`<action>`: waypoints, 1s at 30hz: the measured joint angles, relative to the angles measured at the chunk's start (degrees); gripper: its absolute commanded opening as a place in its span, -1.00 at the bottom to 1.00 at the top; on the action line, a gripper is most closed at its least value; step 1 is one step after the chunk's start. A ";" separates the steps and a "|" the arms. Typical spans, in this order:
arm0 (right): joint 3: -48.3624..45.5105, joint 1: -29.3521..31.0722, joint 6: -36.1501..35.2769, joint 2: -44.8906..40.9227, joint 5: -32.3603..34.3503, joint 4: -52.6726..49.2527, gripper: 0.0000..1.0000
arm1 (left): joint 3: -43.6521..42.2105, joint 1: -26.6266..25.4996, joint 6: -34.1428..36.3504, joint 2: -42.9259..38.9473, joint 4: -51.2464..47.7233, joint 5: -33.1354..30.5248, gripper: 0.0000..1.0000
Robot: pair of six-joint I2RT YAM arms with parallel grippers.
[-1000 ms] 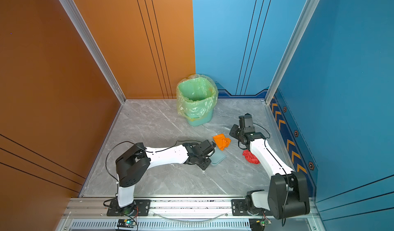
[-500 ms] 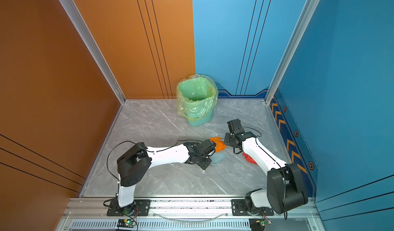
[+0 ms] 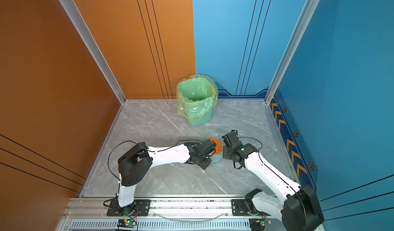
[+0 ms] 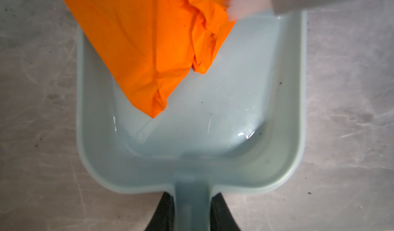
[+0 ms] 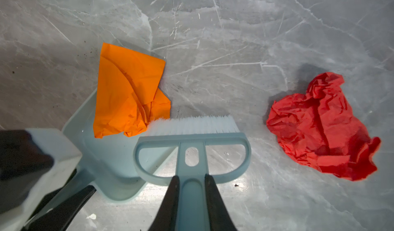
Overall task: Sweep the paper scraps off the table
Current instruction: 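Push the orange scrap into the dustpan with the right brush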
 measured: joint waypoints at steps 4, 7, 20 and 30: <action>-0.79 0.79 0.33 -2.80 0.13 -0.79 -1.00 | 0.02 0.00 -0.02 0.04 0.00 -0.02 -1.00; -0.94 0.55 0.26 -6.21 0.13 -0.79 -1.00 | 0.02 0.00 0.00 0.04 0.02 -0.02 -1.00; -0.94 -12.92 -3.67 -6.56 -1.75 10.73 -1.00 | 0.02 0.00 0.00 0.04 0.00 -0.22 -1.00; -0.92 -10.99 -7.37 4.48 -2.89 18.60 -1.00 | 0.04 0.00 0.00 0.07 0.02 -0.22 -1.00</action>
